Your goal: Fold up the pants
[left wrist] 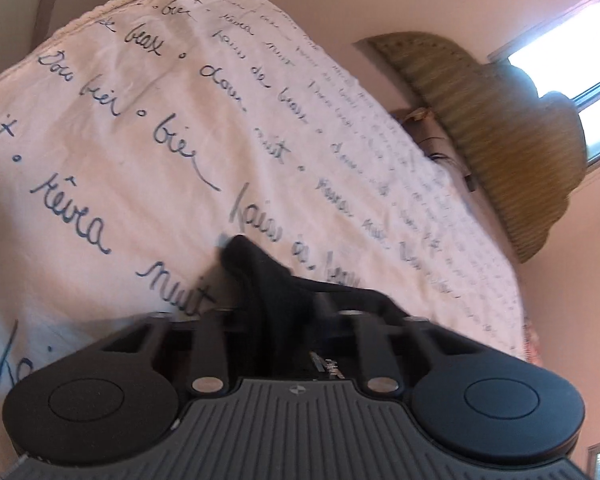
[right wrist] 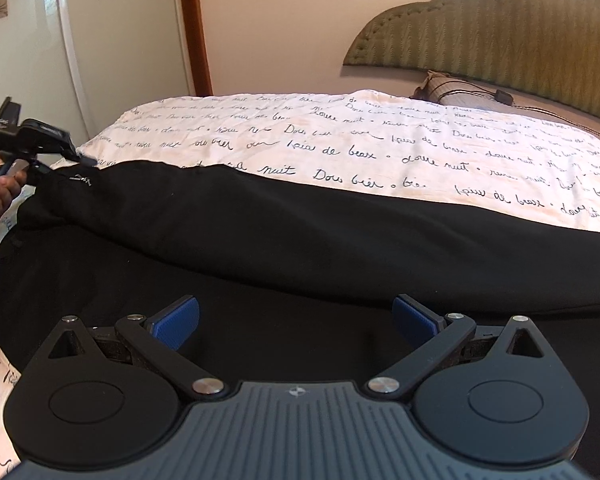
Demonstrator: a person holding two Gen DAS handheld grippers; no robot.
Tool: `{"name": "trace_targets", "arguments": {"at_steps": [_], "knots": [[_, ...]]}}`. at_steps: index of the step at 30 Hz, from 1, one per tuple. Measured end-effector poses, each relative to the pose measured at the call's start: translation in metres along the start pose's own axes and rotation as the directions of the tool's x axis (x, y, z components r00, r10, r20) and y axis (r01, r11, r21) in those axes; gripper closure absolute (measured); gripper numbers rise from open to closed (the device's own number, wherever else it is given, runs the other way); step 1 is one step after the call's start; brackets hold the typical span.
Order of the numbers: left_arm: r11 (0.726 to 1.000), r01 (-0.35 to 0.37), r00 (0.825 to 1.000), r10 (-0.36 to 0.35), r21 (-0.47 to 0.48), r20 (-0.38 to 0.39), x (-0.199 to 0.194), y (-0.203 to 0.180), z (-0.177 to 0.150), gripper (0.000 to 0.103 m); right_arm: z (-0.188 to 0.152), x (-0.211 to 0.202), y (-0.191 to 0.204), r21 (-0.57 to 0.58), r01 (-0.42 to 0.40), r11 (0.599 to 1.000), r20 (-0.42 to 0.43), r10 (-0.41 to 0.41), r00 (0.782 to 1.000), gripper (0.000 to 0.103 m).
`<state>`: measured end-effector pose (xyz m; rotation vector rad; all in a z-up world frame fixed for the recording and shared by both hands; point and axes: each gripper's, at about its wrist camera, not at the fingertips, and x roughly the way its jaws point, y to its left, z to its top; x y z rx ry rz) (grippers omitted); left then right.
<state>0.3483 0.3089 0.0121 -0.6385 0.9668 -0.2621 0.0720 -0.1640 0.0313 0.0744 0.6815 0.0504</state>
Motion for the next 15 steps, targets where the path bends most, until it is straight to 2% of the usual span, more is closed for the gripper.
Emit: {"name": "trace_targets", "arguments": {"at_steps": [1,4,6,8,10,12,15], "knots": [[1.0,-0.004,1.0,0.004,0.003,-0.008,0.003,-0.002,0.003,0.081,0.0,0.0,0.001,-0.003,0.001,1.0,0.001,-0.001,1.0,0.0],[0.998,-0.025,0.999,0.024,0.049,0.036,-0.004,-0.007,0.003,0.093,-0.001,0.0,0.0,0.0,-0.006,1.0,0.0,0.006,1.0,0.0],[0.989,-0.062,0.992,0.046,0.133,0.12,-0.015,-0.022,-0.005,0.095,0.0,0.003,-0.002,0.005,-0.012,1.0,-0.002,0.012,1.0,0.0],[0.958,-0.085,0.971,0.017,0.275,0.238,-0.036,-0.05,-0.023,0.096,0.003,0.004,-0.004,-0.006,-0.035,0.999,0.028,0.035,0.999,0.0],[0.899,-0.069,0.93,-0.099,0.433,0.354,-0.062,-0.073,-0.049,0.096,0.006,-0.001,-0.007,-0.085,-0.111,0.99,0.11,0.12,0.987,0.0],[0.865,0.009,0.882,-0.243,0.502,0.403,-0.084,-0.083,-0.071,0.096,0.016,-0.003,-0.007,-0.225,-0.179,0.958,0.176,0.221,0.959,0.0],[0.847,0.156,0.807,-0.406,0.508,0.429,-0.102,-0.078,-0.094,0.096,0.055,0.019,-0.005,-0.348,-0.229,0.909,0.061,0.265,0.962,0.0]]}}
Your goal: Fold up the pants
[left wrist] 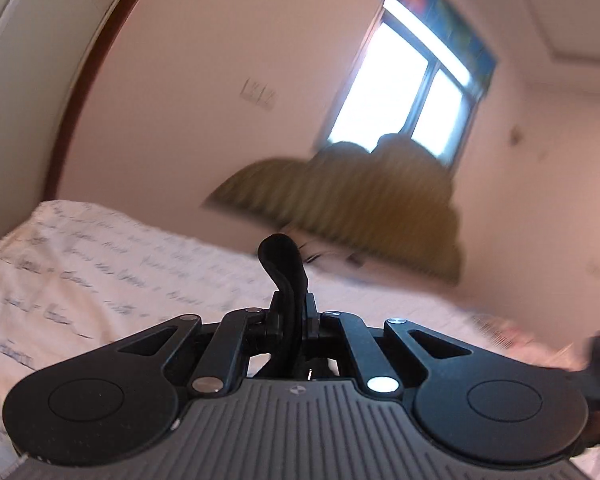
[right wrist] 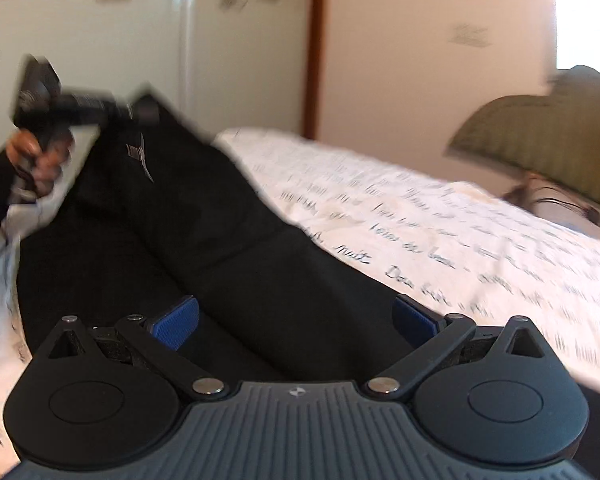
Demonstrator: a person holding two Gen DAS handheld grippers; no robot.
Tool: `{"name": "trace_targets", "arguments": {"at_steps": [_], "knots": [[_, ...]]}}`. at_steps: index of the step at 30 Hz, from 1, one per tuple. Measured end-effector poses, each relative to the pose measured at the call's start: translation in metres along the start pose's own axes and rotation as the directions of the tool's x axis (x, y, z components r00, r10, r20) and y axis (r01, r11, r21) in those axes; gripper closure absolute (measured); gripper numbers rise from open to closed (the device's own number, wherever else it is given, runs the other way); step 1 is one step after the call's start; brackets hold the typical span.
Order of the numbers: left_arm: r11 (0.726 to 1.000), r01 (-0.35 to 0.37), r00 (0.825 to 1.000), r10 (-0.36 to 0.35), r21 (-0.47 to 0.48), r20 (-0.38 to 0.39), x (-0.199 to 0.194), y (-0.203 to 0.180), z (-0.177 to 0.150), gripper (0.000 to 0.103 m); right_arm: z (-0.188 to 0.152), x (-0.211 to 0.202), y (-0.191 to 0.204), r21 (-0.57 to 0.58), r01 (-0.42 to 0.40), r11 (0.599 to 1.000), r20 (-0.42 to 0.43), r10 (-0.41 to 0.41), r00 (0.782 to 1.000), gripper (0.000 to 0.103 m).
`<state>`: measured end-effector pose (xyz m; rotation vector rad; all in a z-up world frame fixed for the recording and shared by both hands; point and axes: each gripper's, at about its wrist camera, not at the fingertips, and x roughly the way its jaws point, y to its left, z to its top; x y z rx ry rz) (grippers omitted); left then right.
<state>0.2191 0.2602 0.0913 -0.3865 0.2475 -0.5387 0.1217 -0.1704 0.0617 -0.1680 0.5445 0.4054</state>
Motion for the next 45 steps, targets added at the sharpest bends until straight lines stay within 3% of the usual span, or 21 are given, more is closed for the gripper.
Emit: {"name": "trace_targets", "arguments": {"at_steps": [5,12,16,17,18,19,20,21,25,28,31,35,40,43,45], "knots": [[0.983,0.136,0.985,-0.121,-0.125,0.125,-0.015,0.007,-0.02,0.096,0.051,0.06,-0.041,0.016,-0.126,0.992,-0.156,0.126,0.98,0.0],[0.941,0.278,0.948,-0.237,-0.191,0.213,-0.026,0.032,-0.032,0.097,0.073,0.13,-0.07,0.057,-0.255,0.965,-0.243,0.261,0.934,0.0],[0.927,0.321,0.933,-0.274,-0.194,0.233,-0.032,0.034,-0.033,0.097,0.075,0.166,-0.076,0.079,-0.322,0.943,-0.323,0.33,0.887,0.0],[0.925,0.323,0.932,-0.275,-0.2,0.235,-0.032,0.036,-0.034,0.097,0.076,0.173,-0.077,0.1,-0.345,0.933,-0.353,0.357,0.865,0.002],[0.925,0.32,0.934,-0.271,-0.205,0.233,-0.031,0.039,-0.037,0.097,0.076,0.177,-0.078,0.122,-0.367,0.922,-0.357,0.386,0.85,0.018],[0.927,0.312,0.937,-0.264,-0.209,0.227,-0.029,0.04,-0.038,0.097,0.076,0.18,-0.079,0.146,-0.395,0.907,-0.362,0.42,0.832,0.059],[0.929,0.305,0.941,-0.26,-0.212,0.216,-0.026,0.041,-0.039,0.097,0.077,0.182,-0.079,0.173,-0.423,0.89,-0.37,0.456,0.809,0.077],[0.932,0.296,0.945,-0.253,-0.211,0.208,-0.024,0.041,-0.04,0.097,0.078,0.184,-0.076,0.181,-0.435,0.882,-0.375,0.471,0.799,0.088],[0.935,0.278,0.951,-0.235,-0.222,0.201,-0.019,0.047,-0.041,0.097,0.086,0.166,-0.061,0.125,-0.438,0.89,-0.368,0.451,0.813,0.095],[0.94,0.227,0.965,-0.182,-0.256,0.189,-0.016,0.06,-0.044,0.097,0.101,0.137,-0.057,0.103,-0.446,0.889,-0.306,0.455,0.836,0.096],[0.934,0.177,0.976,-0.125,-0.309,0.18,-0.017,0.074,-0.044,0.097,0.106,0.096,-0.041,0.098,-0.488,0.867,-0.238,0.497,0.835,0.096],[0.939,0.194,0.971,-0.143,-0.285,0.191,-0.022,0.069,-0.041,0.097,0.092,0.059,-0.028,0.095,-0.486,0.869,-0.225,0.495,0.839,0.096],[0.934,0.24,0.964,-0.197,-0.267,0.177,-0.036,0.045,-0.034,0.097,0.061,0.054,-0.016,0.158,-0.45,0.879,-0.218,0.476,0.852,0.096],[0.937,0.286,0.952,-0.254,-0.199,0.169,-0.062,0.021,-0.032,0.097,0.045,0.039,-0.005,0.214,-0.503,0.837,-0.179,0.54,0.822,0.096],[0.94,0.29,0.953,-0.267,-0.179,0.141,-0.076,0.013,-0.038,0.097,0.033,0.033,-0.005,0.331,-0.538,0.775,-0.101,0.596,0.797,0.095]]}}
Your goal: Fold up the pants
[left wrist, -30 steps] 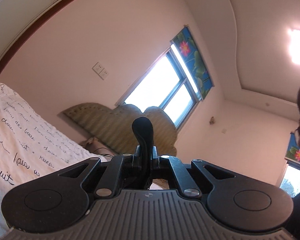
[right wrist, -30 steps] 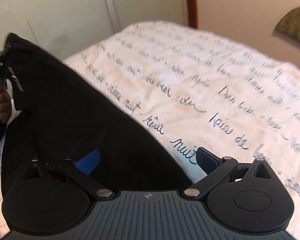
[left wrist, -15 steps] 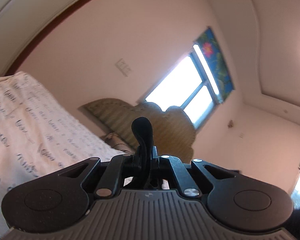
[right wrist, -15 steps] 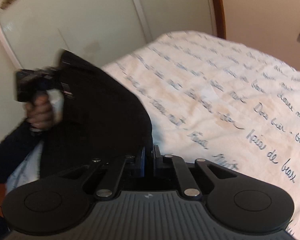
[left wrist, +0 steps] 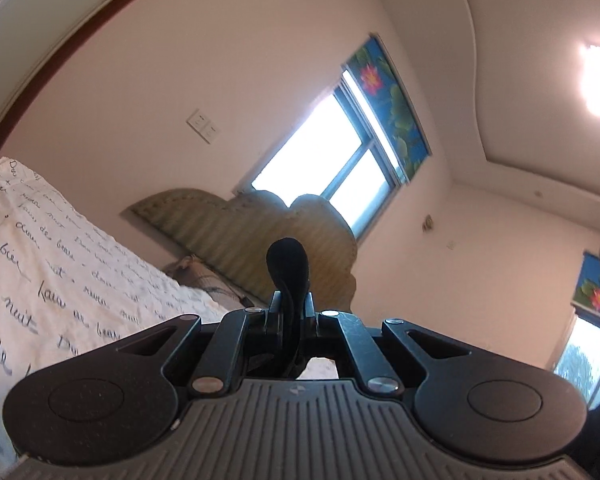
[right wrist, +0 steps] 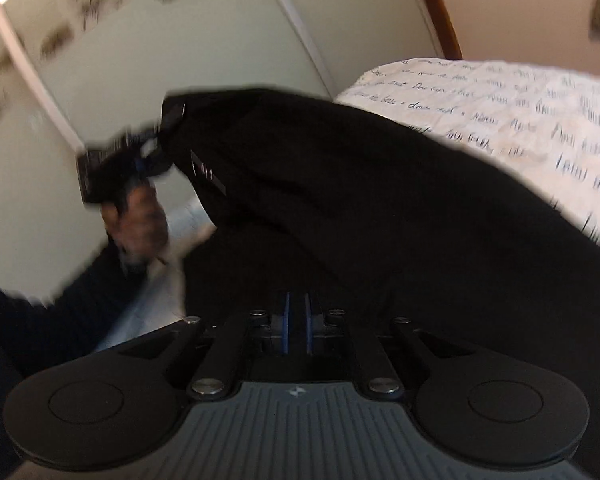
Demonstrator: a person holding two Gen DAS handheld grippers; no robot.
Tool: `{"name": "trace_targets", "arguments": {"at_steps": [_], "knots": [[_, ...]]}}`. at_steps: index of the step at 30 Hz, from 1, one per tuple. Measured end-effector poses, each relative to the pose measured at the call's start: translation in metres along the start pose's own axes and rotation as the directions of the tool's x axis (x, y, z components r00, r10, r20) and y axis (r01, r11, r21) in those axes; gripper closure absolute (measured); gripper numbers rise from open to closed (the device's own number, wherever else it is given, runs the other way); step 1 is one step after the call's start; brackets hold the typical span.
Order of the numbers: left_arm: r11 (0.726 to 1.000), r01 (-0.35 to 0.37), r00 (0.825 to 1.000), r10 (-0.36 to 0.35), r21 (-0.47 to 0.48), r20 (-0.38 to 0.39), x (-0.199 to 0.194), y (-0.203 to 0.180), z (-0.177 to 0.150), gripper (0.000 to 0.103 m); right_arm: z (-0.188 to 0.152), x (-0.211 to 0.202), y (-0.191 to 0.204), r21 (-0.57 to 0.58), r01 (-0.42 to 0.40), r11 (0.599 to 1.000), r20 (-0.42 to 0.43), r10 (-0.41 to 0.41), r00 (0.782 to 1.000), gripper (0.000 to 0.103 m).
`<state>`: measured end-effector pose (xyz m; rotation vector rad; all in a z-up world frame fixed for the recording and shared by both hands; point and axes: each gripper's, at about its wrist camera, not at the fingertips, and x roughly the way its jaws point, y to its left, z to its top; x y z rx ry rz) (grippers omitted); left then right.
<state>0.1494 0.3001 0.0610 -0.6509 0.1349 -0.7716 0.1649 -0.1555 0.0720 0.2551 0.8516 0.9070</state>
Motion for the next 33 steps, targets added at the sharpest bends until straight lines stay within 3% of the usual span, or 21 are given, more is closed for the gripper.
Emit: {"name": "trace_targets", "arguments": {"at_steps": [2,3,5,6,7,8,10,12,15,17,19,21,23,24,25,27,29,33], "knots": [[1.0,-0.007,1.0,0.008,0.017,-0.024,-0.01,-0.003,-0.009,0.097,-0.009,-0.003,-0.012,0.148,-0.079,0.986,0.078,0.068,0.995,0.09],[1.0,-0.007,1.0,0.007,0.01,-0.026,-0.013,-0.001,-0.013,0.097,-0.011,-0.005,-0.02,0.218,-0.105,0.97,0.111,0.082,0.99,0.078],[1.0,-0.001,1.0,0.001,-0.027,-0.009,-0.019,0.008,-0.02,0.097,-0.006,-0.008,-0.033,0.298,-0.094,0.95,0.145,0.052,0.988,0.045],[0.999,0.005,1.0,-0.005,-0.043,0.006,-0.021,0.013,-0.022,0.097,0.001,-0.011,-0.035,0.299,-0.046,0.953,0.141,0.004,0.99,0.02],[0.999,0.007,1.0,-0.006,-0.054,0.018,-0.022,0.017,-0.023,0.097,0.009,-0.015,-0.035,0.291,-0.001,0.957,0.144,-0.043,0.989,0.011],[0.998,0.008,1.0,-0.007,-0.064,0.022,-0.023,0.021,-0.024,0.097,0.016,-0.021,-0.038,0.297,0.011,0.955,0.163,-0.062,0.985,0.011],[0.997,0.016,1.0,-0.014,-0.073,0.024,-0.024,0.026,-0.024,0.097,0.026,-0.03,-0.052,0.39,-0.056,0.919,0.201,-0.026,0.979,0.011],[0.998,0.041,0.999,-0.04,-0.057,0.028,-0.027,0.024,-0.022,0.097,0.034,-0.031,-0.068,0.519,-0.075,0.851,0.2,-0.035,0.979,0.011],[0.996,0.078,0.996,-0.077,-0.033,0.035,-0.031,0.021,-0.023,0.097,0.048,-0.018,-0.086,0.649,0.068,0.758,0.062,-0.142,0.988,0.011],[0.996,0.089,0.996,-0.088,-0.023,0.03,-0.032,0.019,-0.023,0.097,0.058,-0.003,-0.098,0.709,0.145,0.69,-0.046,-0.159,0.986,0.011],[0.994,0.103,0.994,-0.103,-0.019,0.032,-0.035,0.019,-0.024,0.097,0.058,0.01,-0.106,0.765,0.145,0.627,-0.069,-0.145,0.987,0.011],[0.994,0.11,0.993,-0.11,-0.014,0.038,-0.037,0.018,-0.023,0.097,0.067,0.018,-0.106,0.781,0.176,0.599,-0.088,-0.174,0.981,0.011],[0.993,0.116,0.993,-0.116,-0.013,0.04,-0.038,0.018,-0.023,0.097,0.073,0.026,-0.102,0.755,0.256,0.603,-0.131,-0.243,0.961,0.018],[0.993,0.114,0.993,-0.113,-0.015,0.039,-0.038,0.019,-0.024,0.097,0.073,0.029,-0.097,0.731,0.288,0.619,-0.133,-0.285,0.949,0.048],[0.994,0.108,0.994,-0.107,-0.017,0.038,-0.037,0.02,-0.024,0.097,0.072,0.034,-0.09,0.698,0.323,0.64,-0.148,-0.312,0.938,0.088],[0.995,0.092,0.995,-0.091,-0.028,0.038,-0.037,0.023,-0.024,0.097,0.068,0.034,-0.077,0.644,0.356,0.677,-0.16,-0.336,0.928,0.092],[0.996,0.075,0.996,-0.072,-0.052,0.047,-0.039,0.028,-0.024,0.097,0.06,0.026,-0.059,0.604,0.371,0.706,-0.109,-0.388,0.915,0.093],[0.993,0.066,0.996,-0.06,-0.098,0.072,-0.044,0.037,-0.022,0.097,0.042,0.0,-0.03,0.6,0.314,0.736,0.014,-0.402,0.916,0.094]]}}
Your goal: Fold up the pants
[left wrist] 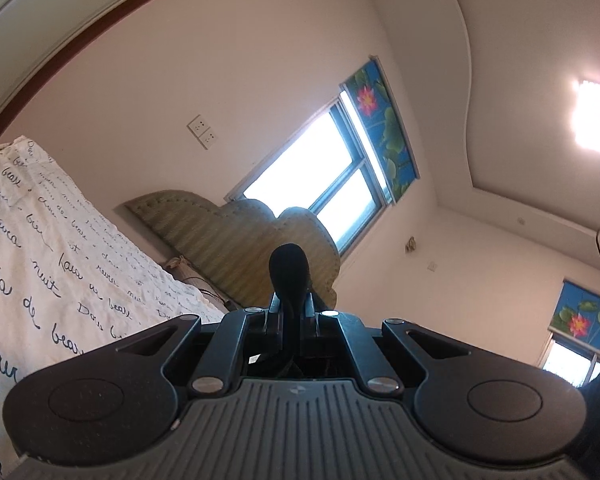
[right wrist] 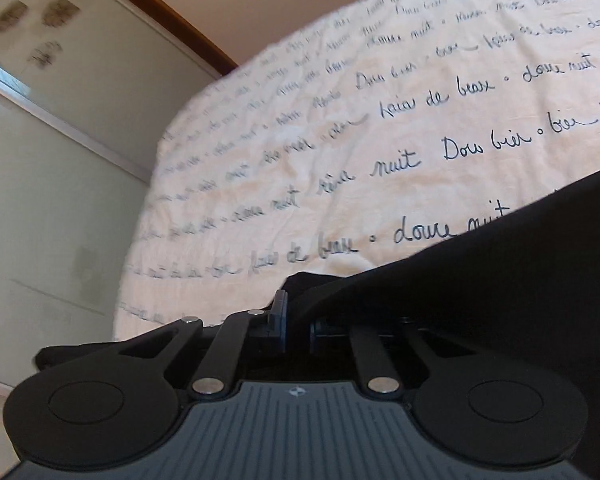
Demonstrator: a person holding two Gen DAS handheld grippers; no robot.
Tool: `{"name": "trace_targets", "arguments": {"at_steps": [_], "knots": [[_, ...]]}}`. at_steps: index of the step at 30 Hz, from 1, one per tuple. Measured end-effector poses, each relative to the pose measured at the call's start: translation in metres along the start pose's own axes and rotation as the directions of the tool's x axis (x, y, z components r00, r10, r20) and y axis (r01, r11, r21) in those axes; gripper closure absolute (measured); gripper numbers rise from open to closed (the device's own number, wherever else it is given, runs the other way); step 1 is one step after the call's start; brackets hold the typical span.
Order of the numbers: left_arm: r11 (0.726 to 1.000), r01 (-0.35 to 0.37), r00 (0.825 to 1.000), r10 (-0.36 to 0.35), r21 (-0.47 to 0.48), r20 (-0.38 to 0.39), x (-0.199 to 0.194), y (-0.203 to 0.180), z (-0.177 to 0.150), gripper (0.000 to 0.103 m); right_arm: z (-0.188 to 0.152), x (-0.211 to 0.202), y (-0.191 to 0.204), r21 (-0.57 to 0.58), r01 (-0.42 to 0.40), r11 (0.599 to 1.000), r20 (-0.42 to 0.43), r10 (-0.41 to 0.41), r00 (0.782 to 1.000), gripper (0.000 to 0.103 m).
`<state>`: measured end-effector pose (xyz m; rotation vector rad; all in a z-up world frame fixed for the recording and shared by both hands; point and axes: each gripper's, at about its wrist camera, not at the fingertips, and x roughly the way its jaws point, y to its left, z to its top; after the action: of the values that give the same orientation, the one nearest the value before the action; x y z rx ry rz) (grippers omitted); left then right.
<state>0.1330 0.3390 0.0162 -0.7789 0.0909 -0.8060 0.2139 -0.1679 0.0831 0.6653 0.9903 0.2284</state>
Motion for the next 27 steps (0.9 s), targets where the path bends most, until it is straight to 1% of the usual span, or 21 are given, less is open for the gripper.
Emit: {"name": "trace_targets", "arguments": {"at_steps": [1,3,5,6,7,8,9,10,11,12,13,14,15,16,18,20,21,22,24,26,27], "knots": [[1.0,0.002,1.0,-0.002,-0.013,0.006,-0.002,0.001,0.001,0.097,-0.008,-0.012,0.0,0.01,-0.035,0.999,0.01,0.035,0.999,0.094],[0.999,0.001,1.0,-0.001,-0.04,0.007,-0.003,0.005,0.003,0.097,-0.038,-0.027,-0.003,0.049,-0.123,0.991,0.007,0.123,0.992,0.094],[0.998,-0.002,1.0,0.001,-0.065,-0.014,0.0,0.009,0.005,0.096,-0.072,-0.03,-0.011,0.106,-0.187,0.977,-0.008,0.189,0.982,0.094],[0.997,-0.016,1.0,0.014,-0.069,-0.028,0.002,0.01,0.005,0.096,-0.088,-0.027,-0.02,0.146,-0.213,0.966,-0.007,0.216,0.976,0.094],[0.997,-0.032,0.998,0.028,-0.075,-0.049,0.006,0.011,0.004,0.088,-0.102,-0.022,-0.031,0.196,-0.227,0.954,-0.003,0.232,0.973,0.094],[0.996,-0.051,0.996,0.045,-0.078,-0.077,0.01,0.01,0.003,0.088,-0.114,-0.015,-0.043,0.249,-0.235,0.94,0.001,0.242,0.97,0.094],[0.995,-0.069,0.993,0.06,-0.078,-0.105,0.014,0.009,0.002,0.088,-0.123,-0.008,-0.053,0.28,-0.237,0.93,0.01,0.244,0.97,0.094],[0.993,-0.092,0.987,0.081,-0.076,-0.136,0.018,0.007,0.0,0.086,-0.13,-0.002,-0.059,0.292,-0.228,0.929,0.018,0.233,0.972,0.094],[0.989,-0.13,0.978,0.116,-0.075,-0.171,0.02,0.004,-0.001,0.076,-0.134,0.002,-0.062,0.281,-0.214,0.936,0.024,0.216,0.976,0.094],[0.98,-0.187,0.964,0.169,-0.072,-0.207,0.022,0.0,-0.003,0.066,-0.137,0.006,-0.062,0.258,-0.203,0.945,0.028,0.202,0.979,0.094],[0.965,-0.253,0.943,0.233,-0.06,-0.238,0.021,-0.004,-0.005,0.039,-0.138,0.008,-0.061,0.235,-0.195,0.952,0.028,0.194,0.981,0.094],[0.948,-0.315,0.921,0.295,-0.038,-0.253,0.015,-0.01,-0.008,0.015,-0.14,0.013,-0.061,0.231,-0.199,0.952,0.029,0.198,0.98,0.094],[0.93,-0.368,0.9,0.353,-0.01,-0.254,0.005,-0.017,-0.013,0.008,-0.141,0.015,-0.062,0.238,-0.207,0.949,0.03,0.206,0.978,0.094],[0.916,-0.402,0.884,0.392,0.014,-0.254,-0.006,-0.025,-0.016,0.006,-0.142,0.016,-0.064,0.245,-0.217,0.945,0.03,0.216,0.976,0.094],[0.893,-0.449,0.859,0.44,0.029,-0.262,-0.028,-0.038,-0.021,0.004,-0.143,0.021,-0.071,0.272,-0.238,0.933,0.031,0.238,0.971,0.094],[0.858,-0.513,0.831,0.498,0.003,-0.247,-0.053,-0.052,-0.028,0.003,-0.144,0.027,-0.08,0.313,-0.275,0.909,0.041,0.277,0.96,0.094],[0.846,-0.532,0.826,0.512,-0.028,-0.237,-0.063,-0.056,-0.032,0.003,-0.144,0.029,-0.083,0.328,-0.288,0.9,0.045,0.29,0.956,0.095],[0.837,-0.542,0.826,0.515,-0.077,-0.229,-0.073,-0.061,-0.036,0.003,-0.144,0.03,-0.085,0.339,-0.3,0.892,0.05,0.301,0.952,0.095],[0.815,-0.541,0.839,0.509,-0.206,-0.192,-0.086,-0.067,-0.044,0.003,-0.145,0.03,-0.086,0.342,-0.314,0.886,0.057,0.314,0.948,0.095],[0.779,-0.513,0.857,0.492,-0.36,-0.157,-0.09,-0.07,-0.051,0.003,-0.144,0.03,-0.085,0.343,-0.322,0.883,0.061,0.321,0.945,0.095],[0.747,-0.493,0.861,0.492,-0.447,-0.128,-0.091,-0.068,-0.056,0.003,-0.144,0.03,-0.086,0.351,-0.327,0.878,0.062,0.326,0.943,0.095]]}}
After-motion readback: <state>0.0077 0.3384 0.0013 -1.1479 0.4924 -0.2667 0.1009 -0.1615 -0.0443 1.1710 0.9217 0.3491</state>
